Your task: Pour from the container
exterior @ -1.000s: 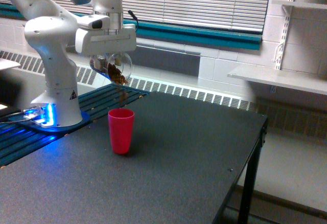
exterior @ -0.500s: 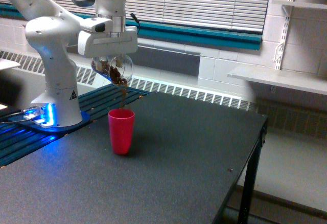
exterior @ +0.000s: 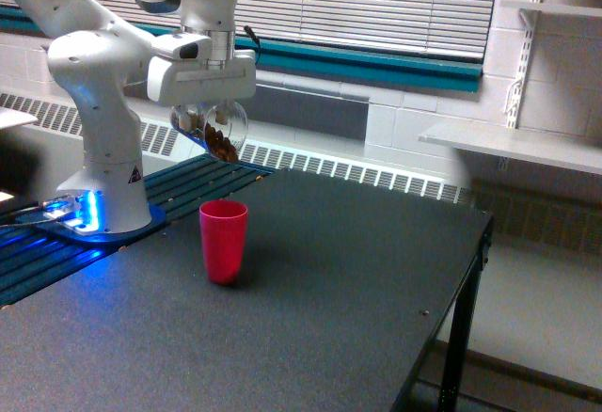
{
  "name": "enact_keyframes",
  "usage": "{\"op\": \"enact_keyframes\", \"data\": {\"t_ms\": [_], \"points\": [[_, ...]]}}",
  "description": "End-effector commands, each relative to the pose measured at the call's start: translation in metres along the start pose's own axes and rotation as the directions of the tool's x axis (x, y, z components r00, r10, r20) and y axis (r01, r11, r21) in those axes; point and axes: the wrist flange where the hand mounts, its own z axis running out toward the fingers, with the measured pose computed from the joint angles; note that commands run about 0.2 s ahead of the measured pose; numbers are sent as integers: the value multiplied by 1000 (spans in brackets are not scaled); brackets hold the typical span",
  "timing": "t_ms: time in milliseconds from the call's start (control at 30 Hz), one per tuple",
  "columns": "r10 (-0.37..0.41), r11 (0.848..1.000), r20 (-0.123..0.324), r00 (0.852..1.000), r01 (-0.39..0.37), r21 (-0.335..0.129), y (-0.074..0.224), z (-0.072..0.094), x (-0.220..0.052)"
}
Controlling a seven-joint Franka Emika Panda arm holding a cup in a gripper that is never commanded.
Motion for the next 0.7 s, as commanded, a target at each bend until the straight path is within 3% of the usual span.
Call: {"op": "enact_keyframes", "data": {"t_ms": [33,700], "points": [[28,999,6,1000,-28,-29,4,14,-5],[40,998,21,999,-38,-54,11,14,-5]]}}
